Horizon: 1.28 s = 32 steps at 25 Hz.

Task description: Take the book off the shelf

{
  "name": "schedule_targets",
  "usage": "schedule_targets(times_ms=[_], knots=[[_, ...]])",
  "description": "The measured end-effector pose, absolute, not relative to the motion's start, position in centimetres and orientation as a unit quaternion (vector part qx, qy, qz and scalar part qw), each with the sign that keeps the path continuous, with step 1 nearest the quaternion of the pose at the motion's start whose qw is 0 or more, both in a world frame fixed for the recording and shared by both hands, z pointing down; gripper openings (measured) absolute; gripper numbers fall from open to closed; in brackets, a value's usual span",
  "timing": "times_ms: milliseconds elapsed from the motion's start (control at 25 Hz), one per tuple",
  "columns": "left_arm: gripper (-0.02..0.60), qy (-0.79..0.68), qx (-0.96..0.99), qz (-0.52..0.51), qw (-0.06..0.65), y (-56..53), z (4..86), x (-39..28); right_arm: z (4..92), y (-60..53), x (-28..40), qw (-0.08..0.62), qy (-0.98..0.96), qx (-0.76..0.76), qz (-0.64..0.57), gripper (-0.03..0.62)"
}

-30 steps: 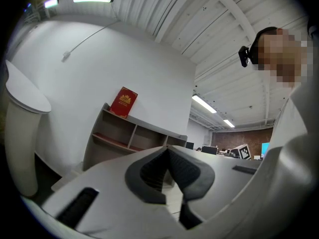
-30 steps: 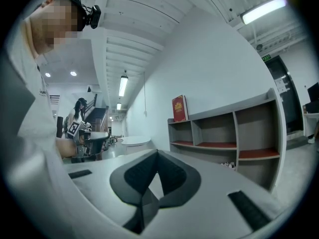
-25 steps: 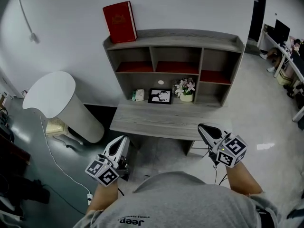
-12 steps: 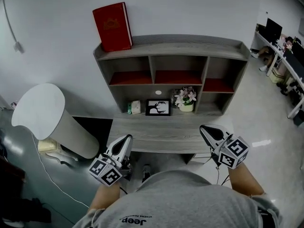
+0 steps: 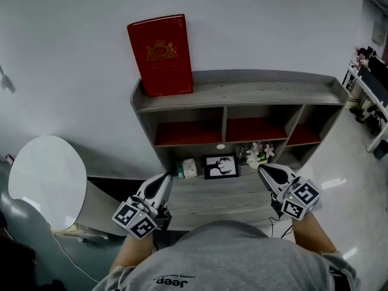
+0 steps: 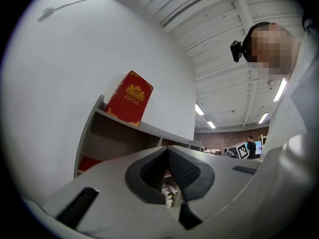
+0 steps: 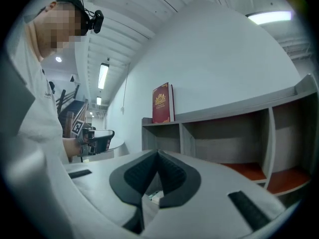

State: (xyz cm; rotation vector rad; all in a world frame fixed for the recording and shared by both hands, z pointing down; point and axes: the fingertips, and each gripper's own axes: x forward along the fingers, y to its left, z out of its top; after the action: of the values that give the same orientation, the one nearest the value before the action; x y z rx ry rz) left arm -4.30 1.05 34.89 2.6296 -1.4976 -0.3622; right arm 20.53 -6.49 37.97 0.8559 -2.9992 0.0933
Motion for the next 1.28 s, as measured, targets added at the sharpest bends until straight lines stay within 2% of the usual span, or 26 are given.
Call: schedule_targets(times_ms=[320, 760, 1160, 1240, 1280], knots=[[0.02, -0.464, 0.876, -0.124, 0.038, -5.0, 32.8, -10.8, 37.8, -10.7, 14.5, 0.014, -0.96, 0.278, 0.036, 0.02], [0.018, -0.473, 0.873, -0.116, 0.022, -8.6, 31.4, -11.3, 38.9, -15.1, 14.5, 0.026, -0.972, 0.224, 0.072, 0.021], [0.021, -0.498, 0.862, -0.087, -0.046, -8.9, 20.7, -15.6, 39.7, -15.3, 13.8, 0.029, -0.985, 0.148, 0.078, 0.021], [0.038, -0.498, 0.862, -0.079, -0.052, -10.0, 18.9, -16.6, 39.6, -15.2, 14.0, 0.026, -0.986, 0.146, 0.079, 0.021], [0.074, -0.497, 0.863, -0.074, -0.054, -10.6, 18.1, -17.0, 39.4, -15.2, 14.0, 0.024, -0.986, 0.147, 0.079, 0.021]])
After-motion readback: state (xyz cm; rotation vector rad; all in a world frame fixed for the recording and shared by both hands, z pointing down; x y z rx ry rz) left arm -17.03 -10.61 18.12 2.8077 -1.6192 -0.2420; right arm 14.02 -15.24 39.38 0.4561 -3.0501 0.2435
